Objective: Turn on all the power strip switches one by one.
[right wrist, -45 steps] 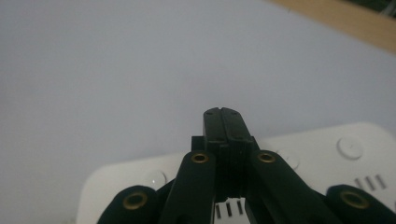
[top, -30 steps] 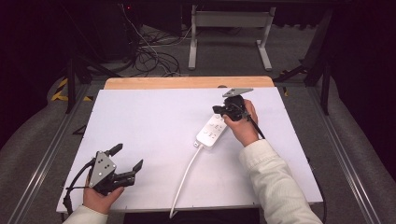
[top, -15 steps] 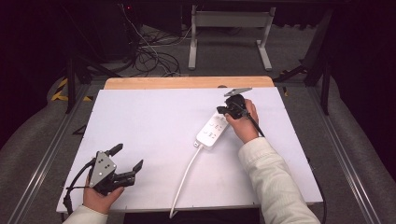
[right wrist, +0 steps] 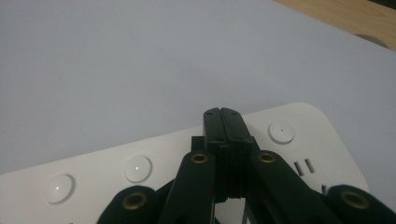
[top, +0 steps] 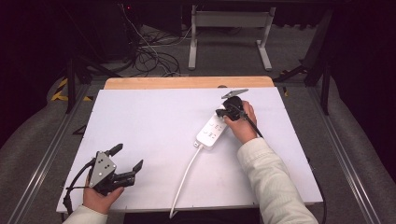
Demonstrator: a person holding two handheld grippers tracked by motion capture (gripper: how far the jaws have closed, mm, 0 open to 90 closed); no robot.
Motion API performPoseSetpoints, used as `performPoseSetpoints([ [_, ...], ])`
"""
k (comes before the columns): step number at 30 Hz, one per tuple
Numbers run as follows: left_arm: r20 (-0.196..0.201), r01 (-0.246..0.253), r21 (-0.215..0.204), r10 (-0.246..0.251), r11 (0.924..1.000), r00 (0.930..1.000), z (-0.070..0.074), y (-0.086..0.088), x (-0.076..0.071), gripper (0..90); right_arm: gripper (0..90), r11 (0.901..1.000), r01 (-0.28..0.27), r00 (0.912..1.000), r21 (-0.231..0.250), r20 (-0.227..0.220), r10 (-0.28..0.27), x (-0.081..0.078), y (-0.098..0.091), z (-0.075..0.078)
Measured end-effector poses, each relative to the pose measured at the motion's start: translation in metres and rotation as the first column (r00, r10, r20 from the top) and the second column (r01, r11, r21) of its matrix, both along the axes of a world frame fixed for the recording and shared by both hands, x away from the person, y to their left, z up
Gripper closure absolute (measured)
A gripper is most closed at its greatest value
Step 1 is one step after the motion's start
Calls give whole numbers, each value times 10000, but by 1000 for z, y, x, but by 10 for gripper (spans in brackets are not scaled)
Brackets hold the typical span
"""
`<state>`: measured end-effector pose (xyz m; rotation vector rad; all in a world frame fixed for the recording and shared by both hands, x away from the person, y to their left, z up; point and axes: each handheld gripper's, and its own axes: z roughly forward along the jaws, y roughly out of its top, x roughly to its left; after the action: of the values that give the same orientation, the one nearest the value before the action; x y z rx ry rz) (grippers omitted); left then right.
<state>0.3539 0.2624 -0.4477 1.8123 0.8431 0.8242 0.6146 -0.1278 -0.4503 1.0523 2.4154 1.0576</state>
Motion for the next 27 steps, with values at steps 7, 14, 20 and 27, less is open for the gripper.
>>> performPoseSetpoints([
  [7,5,3,10,-3,10000,10000,0,0,0,161,900,9999,-81,10000,-114,-34,81,-1,2,-1],
  [14,7,-3,19,3,10000,10000,0,0,0,160,900,9998,-41,10000,-178,78,43,-2,4,-2],
  [20,-17,-22,-29,22,10000,10000,0,0,0,160,900,9998,-34,9999,-198,111,37,-3,4,-3],
  [27,-14,-9,-4,9,10000,10000,0,0,0,160,900,9996,28,9999,-281,113,-24,-3,5,-4],
])
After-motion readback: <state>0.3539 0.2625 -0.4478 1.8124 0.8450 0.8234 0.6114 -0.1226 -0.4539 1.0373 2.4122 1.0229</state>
